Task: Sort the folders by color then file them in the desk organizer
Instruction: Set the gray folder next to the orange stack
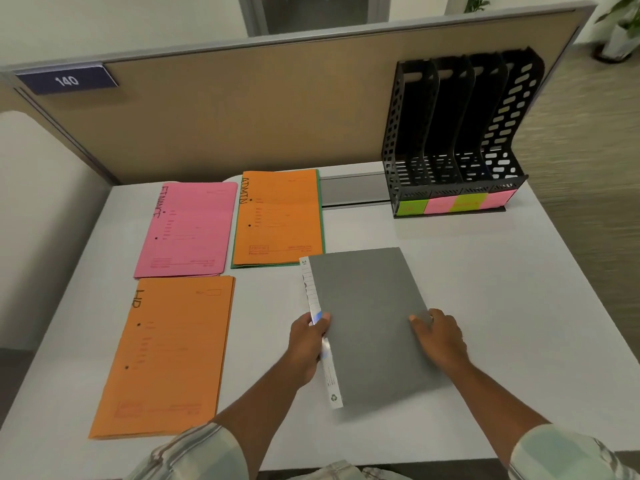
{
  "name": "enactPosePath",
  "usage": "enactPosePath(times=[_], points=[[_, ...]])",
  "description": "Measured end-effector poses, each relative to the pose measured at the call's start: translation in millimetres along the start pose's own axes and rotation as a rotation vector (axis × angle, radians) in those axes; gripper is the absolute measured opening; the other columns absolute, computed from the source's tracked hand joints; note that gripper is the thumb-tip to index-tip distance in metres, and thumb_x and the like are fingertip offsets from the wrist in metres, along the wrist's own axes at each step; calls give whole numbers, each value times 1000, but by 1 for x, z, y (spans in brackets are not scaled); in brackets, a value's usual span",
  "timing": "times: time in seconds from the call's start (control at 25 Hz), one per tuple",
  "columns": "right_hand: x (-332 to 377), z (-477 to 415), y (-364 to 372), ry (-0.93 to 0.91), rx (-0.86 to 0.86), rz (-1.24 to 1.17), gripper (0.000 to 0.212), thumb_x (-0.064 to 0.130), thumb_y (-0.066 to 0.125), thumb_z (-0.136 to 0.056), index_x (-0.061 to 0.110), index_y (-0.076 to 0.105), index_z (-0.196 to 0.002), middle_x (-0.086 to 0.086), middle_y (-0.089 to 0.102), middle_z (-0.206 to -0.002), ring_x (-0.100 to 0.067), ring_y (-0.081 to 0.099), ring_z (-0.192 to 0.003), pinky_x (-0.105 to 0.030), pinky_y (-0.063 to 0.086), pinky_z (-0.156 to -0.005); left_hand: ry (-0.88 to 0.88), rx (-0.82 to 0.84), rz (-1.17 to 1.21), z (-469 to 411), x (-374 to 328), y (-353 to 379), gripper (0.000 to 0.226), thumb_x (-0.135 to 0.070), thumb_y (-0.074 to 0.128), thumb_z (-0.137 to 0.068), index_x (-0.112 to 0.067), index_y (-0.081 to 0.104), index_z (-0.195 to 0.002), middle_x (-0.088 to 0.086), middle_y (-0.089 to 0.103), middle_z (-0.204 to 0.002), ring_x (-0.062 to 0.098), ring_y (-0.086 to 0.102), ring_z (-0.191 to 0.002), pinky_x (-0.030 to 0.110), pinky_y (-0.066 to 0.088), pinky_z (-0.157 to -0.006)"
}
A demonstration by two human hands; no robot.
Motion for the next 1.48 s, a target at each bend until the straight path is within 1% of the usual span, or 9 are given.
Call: enactPosePath(times=[0.16, 0.28, 0.44, 0.52, 0.64, 0.8, 1.08, 1.24, 1.48], points=[[36, 21, 18, -141, 12, -234, 41, 34, 59, -104, 8, 59, -135, -12, 68, -126, -32, 64, -116, -38, 50, -97, 66, -11, -17, 1, -16, -48, 25, -26, 58, -108, -14, 71, -126, 12, 78, -119, 31, 76, -107, 52, 61, -100], [63, 39, 45, -163, 47, -254, 35, 28, 61, -102, 8, 62, -132, -10, 71, -120, -30, 66, -109, -42, 54, -96, 116, -49, -115, -2, -22, -91, 28, -30, 56, -109, -19, 66, -132, 5, 74, -125, 30, 72, -115, 53, 59, -102], [87, 59, 90, -134, 104, -246, 28, 21, 63, -101, 9, 65, -126, -10, 71, -118, -28, 66, -105, -35, 51, -90, 156, -88, -201, -7, -23, -144, 19, -29, 56, -108, -24, 72, -116, -7, 80, -98, 15, 73, -86, 21, 59, -63], [93, 67, 108, -105, 130, -248, 26, 18, 64, -99, 10, 64, -124, -10, 71, -118, -27, 66, -104, -34, 51, -90, 171, -105, -245, -8, -22, -164, 18, -25, 57, -107, -25, 73, -115, -6, 80, -98, 11, 72, -80, 16, 53, -56], [96, 75, 126, -49, 144, -237, 27, 15, 65, -97, 10, 64, -124, -9, 70, -119, -29, 66, -108, -39, 53, -96, 168, -89, -316, -12, -19, -179, 23, -23, 57, -106, -18, 68, -126, 5, 76, -117, 18, 72, -95, 24, 57, -67], [98, 81, 137, -40, 146, -158, 28, 14, 64, -97, 9, 61, -124, -10, 68, -119, -31, 64, -111, -35, 50, -94, 186, -124, -358, -16, -15, -183, 35, -18, 60, -105, -14, 58, -140, 7, 68, -132, 28, 66, -119, 52, 55, -107], [104, 86, 142, -98, 141, 33, 28, 19, 65, -95, 2, 60, -116, -16, 63, -115, -34, 61, -108, -42, 51, -95, 207, -257, -564, -23, -11, -183, 49, -20, 69, -100, -11, 51, -145, 11, 57, -140, 30, 55, -129, 42, 44, -112], [105, 89, 143, -116, 132, 142, 30, 26, 61, -96, 5, 55, -116, -13, 53, -118, -33, 57, -110, -44, 52, -94, 257, -272, -751, -21, -11, -181, 66, -25, 69, -99, -11, 37, -156, 16, 51, -143, 35, 49, -135, 46, 43, -113], [108, 97, 150, -255, 133, 405, 57, 41, 54, -99, 14, 40, -147, -8, 44, -143, -30, 47, -130, -43, 48, -103, 435, -240, -1301, -20, -9, -177, 78, -37, 51, -109, -16, 4, -169, 11, 2, -178, 32, 3, -164, 48, 13, -131]])
Point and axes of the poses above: each hand's wrist, its own z-axis away from the middle knuckle, its own y-axis out of the palm, x = y × z, the point moved 4 cm from there along -z, towards the middle knuckle
